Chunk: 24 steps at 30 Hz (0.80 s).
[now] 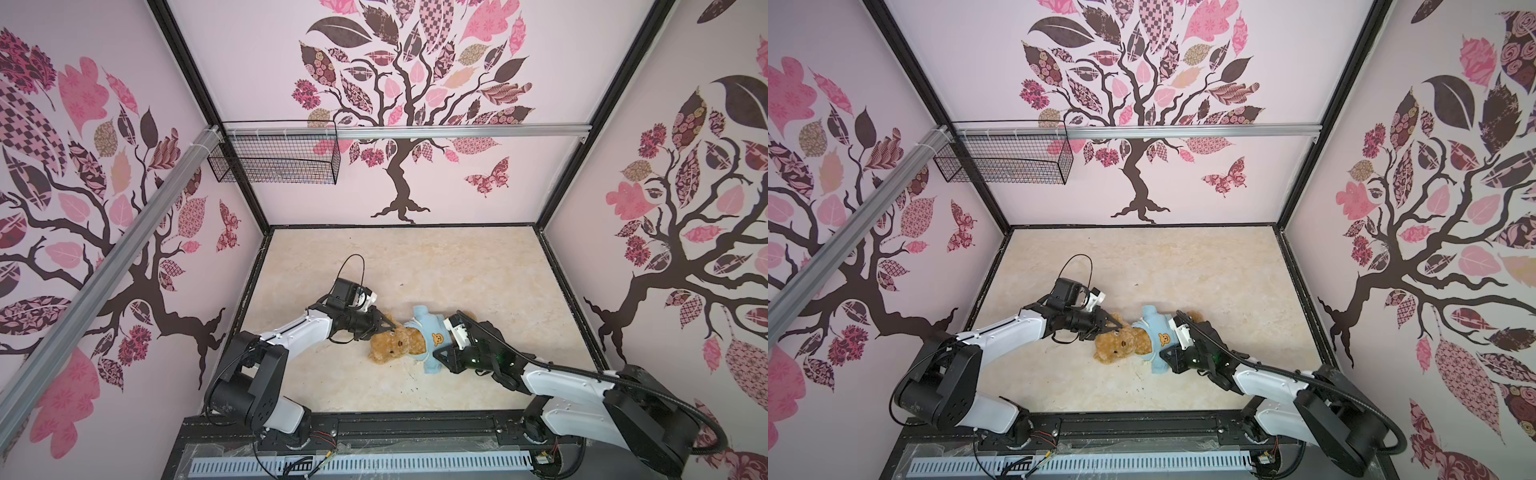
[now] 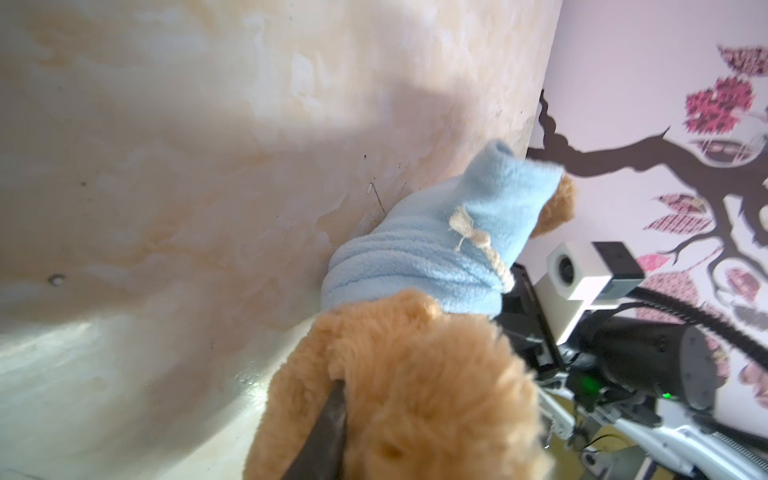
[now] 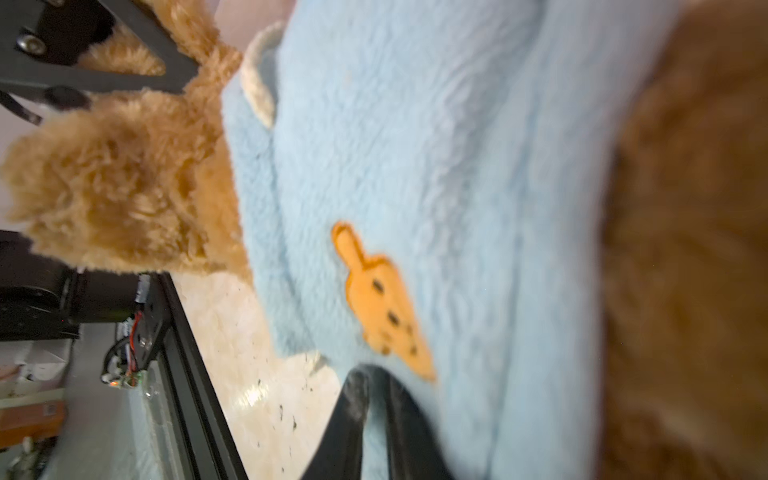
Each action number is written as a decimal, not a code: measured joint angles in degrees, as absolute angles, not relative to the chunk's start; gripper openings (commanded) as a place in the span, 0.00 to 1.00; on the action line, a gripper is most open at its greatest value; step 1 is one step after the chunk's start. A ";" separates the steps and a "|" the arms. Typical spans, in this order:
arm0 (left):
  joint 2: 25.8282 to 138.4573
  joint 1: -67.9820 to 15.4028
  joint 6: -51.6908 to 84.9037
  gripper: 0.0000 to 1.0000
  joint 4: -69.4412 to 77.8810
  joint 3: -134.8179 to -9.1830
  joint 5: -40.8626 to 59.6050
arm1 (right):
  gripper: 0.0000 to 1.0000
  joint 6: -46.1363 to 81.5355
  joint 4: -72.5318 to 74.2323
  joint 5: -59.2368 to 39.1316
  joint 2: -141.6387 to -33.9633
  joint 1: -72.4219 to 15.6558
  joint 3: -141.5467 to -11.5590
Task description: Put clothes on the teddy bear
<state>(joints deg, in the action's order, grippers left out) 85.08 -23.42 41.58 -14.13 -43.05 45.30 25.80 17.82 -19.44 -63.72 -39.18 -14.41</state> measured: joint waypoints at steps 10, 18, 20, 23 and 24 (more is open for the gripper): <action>79.96 -24.47 36.73 0.00 -14.72 -43.05 43.55 | 0.45 24.84 8.64 -23.38 -50.22 -22.26 -21.37; 76.86 -27.49 33.47 0.00 -14.81 -43.05 40.53 | 0.39 26.15 9.06 -28.71 -61.65 -22.02 -26.00; 76.84 -27.64 33.10 0.00 -14.87 -43.05 40.03 | 0.36 26.48 9.21 -29.19 -63.22 -22.04 -25.98; 76.84 -27.88 32.80 0.00 -14.98 -43.05 39.62 | 0.29 27.35 10.59 -29.98 -64.51 -22.02 -25.56; 76.84 -27.92 32.71 0.00 -15.05 -43.05 39.48 | 0.25 27.79 11.40 -30.22 -64.82 -22.04 -25.28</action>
